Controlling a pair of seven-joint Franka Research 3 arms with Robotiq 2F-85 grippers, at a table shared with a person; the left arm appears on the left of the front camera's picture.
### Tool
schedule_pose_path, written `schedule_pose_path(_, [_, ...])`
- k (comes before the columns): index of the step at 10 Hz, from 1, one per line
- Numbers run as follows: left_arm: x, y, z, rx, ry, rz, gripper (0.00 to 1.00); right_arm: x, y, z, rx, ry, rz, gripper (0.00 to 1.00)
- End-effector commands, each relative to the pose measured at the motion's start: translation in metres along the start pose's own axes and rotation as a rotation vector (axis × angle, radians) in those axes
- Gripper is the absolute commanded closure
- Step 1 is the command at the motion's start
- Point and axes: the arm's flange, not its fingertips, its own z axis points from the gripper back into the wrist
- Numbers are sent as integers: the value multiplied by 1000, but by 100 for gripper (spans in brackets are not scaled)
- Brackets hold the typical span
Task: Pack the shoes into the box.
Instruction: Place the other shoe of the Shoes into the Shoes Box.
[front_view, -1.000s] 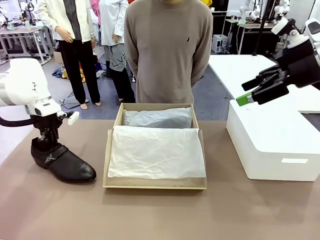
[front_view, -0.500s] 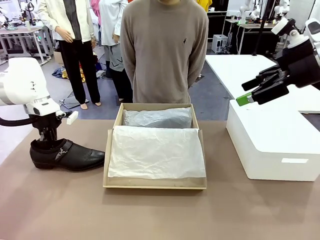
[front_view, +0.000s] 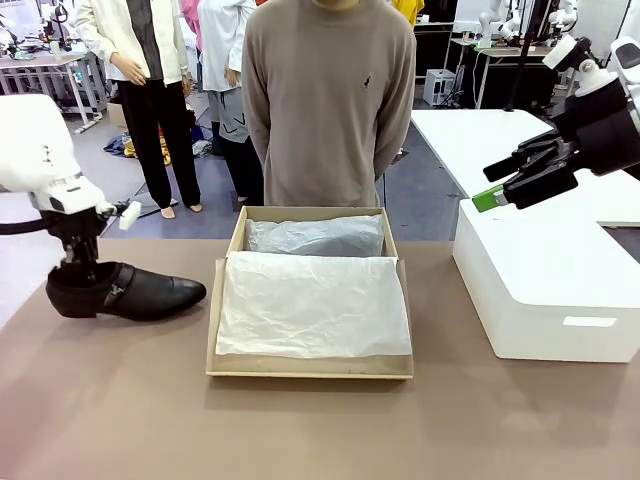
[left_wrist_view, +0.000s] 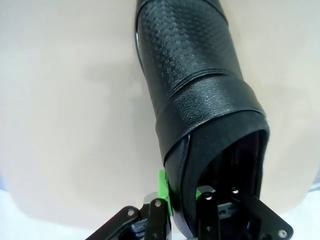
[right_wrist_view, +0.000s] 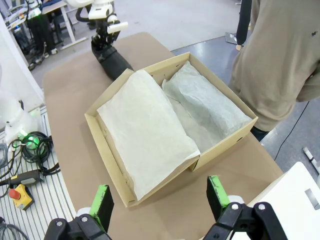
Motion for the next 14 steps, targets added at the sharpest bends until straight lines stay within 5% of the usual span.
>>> schedule_pose_path(1, [-2, 6, 31, 16, 13, 84, 100, 1, -4, -1, 15, -20, 21, 0])
schedule_pose_path(5, [14, 5, 104, 39, -11, 134, 100, 1, -4, -1, 15, -20, 21, 0])
schedule_pose_path(9, [29, 0, 131, 16, -185, 479, 100, 1, -4, -1, 15, -20, 21, 0])
schedule_pose_path(14, [30, 0, 128, -9, -155, 454, 100, 1, -4, -1, 15, -20, 21, 0])
